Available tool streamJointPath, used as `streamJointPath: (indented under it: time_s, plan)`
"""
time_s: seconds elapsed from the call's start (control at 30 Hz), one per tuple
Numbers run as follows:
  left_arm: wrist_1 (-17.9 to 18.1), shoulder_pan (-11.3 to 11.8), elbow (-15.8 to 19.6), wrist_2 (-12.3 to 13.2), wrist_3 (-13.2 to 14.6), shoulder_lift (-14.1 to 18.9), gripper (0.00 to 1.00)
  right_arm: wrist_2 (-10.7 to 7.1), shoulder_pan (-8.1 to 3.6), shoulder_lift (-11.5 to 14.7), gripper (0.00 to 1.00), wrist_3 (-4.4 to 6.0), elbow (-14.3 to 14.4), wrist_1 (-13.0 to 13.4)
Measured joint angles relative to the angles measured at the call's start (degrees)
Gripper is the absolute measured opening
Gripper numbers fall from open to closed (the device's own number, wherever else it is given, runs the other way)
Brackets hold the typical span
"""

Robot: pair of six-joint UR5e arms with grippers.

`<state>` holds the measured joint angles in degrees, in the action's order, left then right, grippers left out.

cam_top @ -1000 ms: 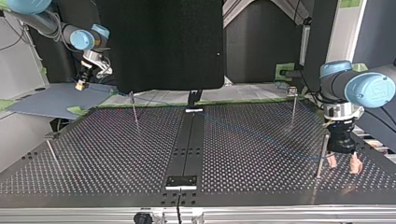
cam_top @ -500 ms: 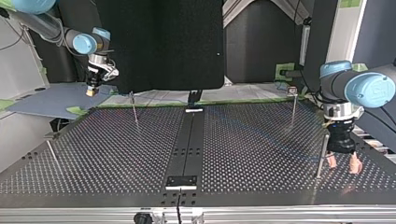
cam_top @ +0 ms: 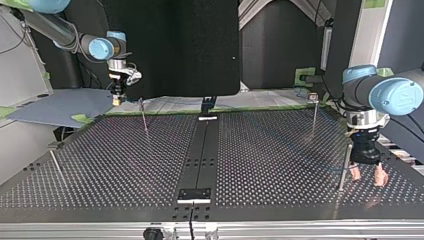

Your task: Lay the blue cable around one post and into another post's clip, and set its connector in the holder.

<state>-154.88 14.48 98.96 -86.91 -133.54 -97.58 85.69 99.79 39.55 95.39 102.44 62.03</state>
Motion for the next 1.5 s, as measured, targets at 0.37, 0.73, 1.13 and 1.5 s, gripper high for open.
streamJointPath:
  time_s: [0.37,0.73,1.13,1.5]
  plan:
    - [-0.1,0.0,0.0,-0.2,0.1,0.0,1.0,-5.54,-1.22,-4.0,0.0,-1.86,-1.9,-1.5]
    - [0.0,0.1,0.0,-0.5,0.1,0.0,1.0,-10.93,-2.5,-4.2,0.0,-4.39,-3.7,-5.0]
    - [-1.7,0.2,0.0,-3.8,-0.5,0.0,1.0,-16.75,-4.83,-4.2,0.0,-5.14,-3.9,-6.3]
    - [-2.8,-0.7,0.1,-3.5,-4.3,0.0,1.0,-22.4,-5.08,-4.2,0.0,-5.2,-3.9,-7.4]
